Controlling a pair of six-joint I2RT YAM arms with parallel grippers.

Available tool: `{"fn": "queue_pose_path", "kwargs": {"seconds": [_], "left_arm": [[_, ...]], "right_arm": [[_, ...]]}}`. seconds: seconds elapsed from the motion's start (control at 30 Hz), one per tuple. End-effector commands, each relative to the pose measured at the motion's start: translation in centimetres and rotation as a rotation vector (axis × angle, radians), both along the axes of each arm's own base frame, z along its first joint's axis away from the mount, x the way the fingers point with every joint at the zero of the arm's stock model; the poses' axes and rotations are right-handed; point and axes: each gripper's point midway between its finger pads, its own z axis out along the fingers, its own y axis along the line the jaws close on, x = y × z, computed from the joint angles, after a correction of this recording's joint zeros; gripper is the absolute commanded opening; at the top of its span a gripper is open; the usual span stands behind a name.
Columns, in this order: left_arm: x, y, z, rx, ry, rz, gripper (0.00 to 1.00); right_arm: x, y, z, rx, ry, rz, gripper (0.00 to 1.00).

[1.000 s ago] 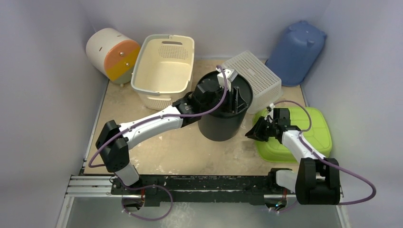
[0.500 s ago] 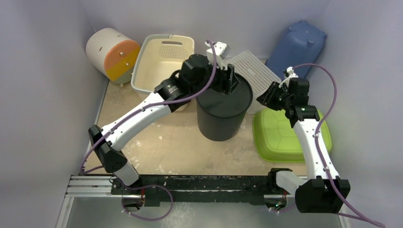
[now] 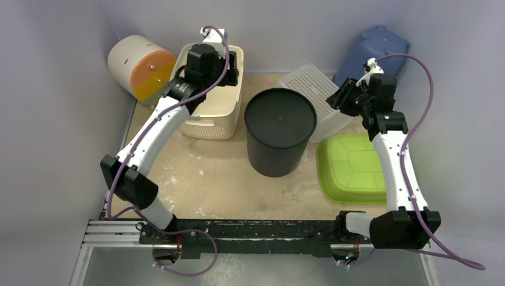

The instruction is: Turn the large container upside down

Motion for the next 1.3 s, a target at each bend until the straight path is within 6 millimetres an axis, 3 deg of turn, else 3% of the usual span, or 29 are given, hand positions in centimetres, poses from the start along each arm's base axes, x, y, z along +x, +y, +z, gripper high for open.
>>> {"fn": "queue_pose_path", "kwargs": {"seconds": [0.0, 0.2, 0.37, 0.6, 0.8, 0.9, 1.03, 1.13, 1.17, 1.27], "left_arm": [[3.8, 0.2, -1.8, 0.03, 0.006, -0.022, 0.65], [8.0, -0.9, -5.1, 0.01, 0.061, -0.062, 0.65], [10.2, -2.3, -8.6, 0.003, 0.118, -0.076, 0.64], [11.7, -3.0, -13.4, 0.024, 0.193, -0.068, 0.65], [12.6, -1.7, -17.5, 0.098, 0.266, 0.004, 0.63], [12.6, -1.6, -18.6, 0.113, 0.284, 0.011, 0.6], [12.5, -1.8, -19.3, 0.113, 0.299, 0.005, 0.4], [12.4, -2.0, -19.8, 0.113, 0.312, -0.002, 0.06], [12.3, -2.1, -19.6, 0.108, 0.309, -0.004, 0.0], [12.3, -2.5, -17.6, 0.073, 0.28, -0.018, 0.0]], "right_arm": [[1.4, 0.2, 3.8, -0.009, -0.1, 0.032, 0.47], [2.4, 0.1, 4.8, -0.036, -0.125, 0.049, 0.48], [2.8, 0.4, 4.6, -0.034, -0.124, 0.071, 0.48], [3.6, 0.4, 3.3, -0.045, -0.091, 0.086, 0.49], [4.0, 0.7, 2.5, -0.041, -0.066, 0.106, 0.49], [4.0, 0.6, 2.0, -0.043, -0.051, 0.108, 0.5], [4.0, 0.6, 1.6, -0.044, -0.041, 0.109, 0.5], [3.9, 0.5, 1.6, -0.047, -0.042, 0.105, 0.5], [3.8, 0.4, 1.6, -0.048, -0.042, 0.102, 0.5], [3.7, 0.4, 1.4, -0.05, -0.037, 0.099, 0.5]]}}
